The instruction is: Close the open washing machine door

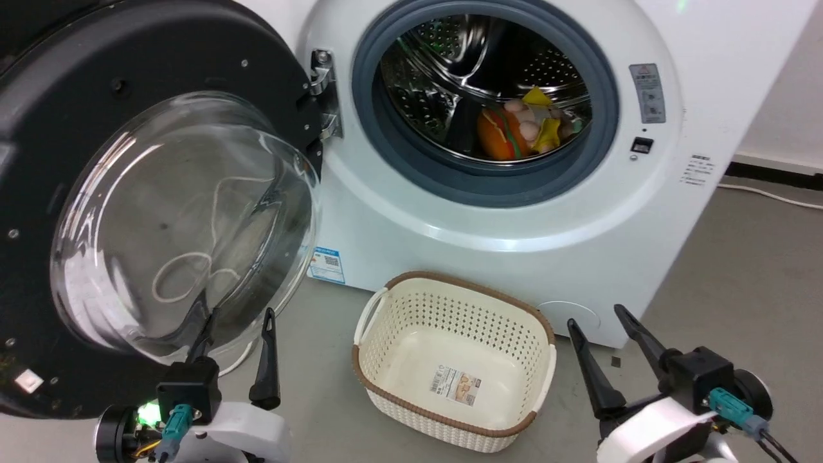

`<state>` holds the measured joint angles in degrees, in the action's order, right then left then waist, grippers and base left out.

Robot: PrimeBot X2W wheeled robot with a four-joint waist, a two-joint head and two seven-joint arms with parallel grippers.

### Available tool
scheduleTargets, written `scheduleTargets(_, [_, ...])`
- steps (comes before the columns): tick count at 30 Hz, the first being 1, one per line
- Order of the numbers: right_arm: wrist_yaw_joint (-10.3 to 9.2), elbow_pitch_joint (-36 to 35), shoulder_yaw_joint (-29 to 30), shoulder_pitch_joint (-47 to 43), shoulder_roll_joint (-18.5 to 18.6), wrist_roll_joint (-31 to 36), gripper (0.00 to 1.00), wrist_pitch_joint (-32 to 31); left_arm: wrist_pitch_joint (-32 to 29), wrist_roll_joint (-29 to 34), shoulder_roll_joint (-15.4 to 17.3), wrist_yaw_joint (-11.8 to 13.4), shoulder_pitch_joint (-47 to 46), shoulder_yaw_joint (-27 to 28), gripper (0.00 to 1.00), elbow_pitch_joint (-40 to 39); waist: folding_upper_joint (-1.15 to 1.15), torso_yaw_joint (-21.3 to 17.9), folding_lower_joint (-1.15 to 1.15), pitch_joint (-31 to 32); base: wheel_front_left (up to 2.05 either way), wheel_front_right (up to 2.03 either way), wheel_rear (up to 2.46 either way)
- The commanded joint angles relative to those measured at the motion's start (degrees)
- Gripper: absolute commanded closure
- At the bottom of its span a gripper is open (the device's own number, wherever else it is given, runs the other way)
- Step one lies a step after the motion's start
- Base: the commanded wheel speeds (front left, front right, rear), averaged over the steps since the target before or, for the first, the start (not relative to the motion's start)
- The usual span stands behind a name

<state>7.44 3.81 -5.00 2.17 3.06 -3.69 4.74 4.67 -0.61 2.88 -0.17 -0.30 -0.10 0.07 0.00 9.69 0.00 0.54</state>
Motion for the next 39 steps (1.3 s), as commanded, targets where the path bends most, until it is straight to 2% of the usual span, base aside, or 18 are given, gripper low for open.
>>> scheduleTargets(1, [0.02, 0.55, -0.53, 1.01, -0.07, -0.27, 0.0, 0.59, 0.64, -0.23, 0.04, 0.17, 0.44, 0.19, 0.0, -0.4, 0.0, 0.48, 0.0, -0.17, 0.0, 0.0, 0.0])
scheduleTargets(20, [0.02, 4.02, -5.01, 4.16, -0.1, -1.6, 0.0, 2.86, 2.91, -1.03, 0.0, 1.2, 1.33, 1.45, 0.0, -1.64, 0.0, 5.47, 0.0, -1.0, 0.0, 0.0, 0.0])
scheduleTargets(39, [0.03, 6.2, -6.68, 4.53, -0.13, -3.32, 0.0, 5.37, 5.42, -1.62, 0.0, 1.45, 1.43, 2.43, 0.0, -1.25, 0.0, 10.36, 0.0, -0.87, 0.0, 0.0, 0.0])
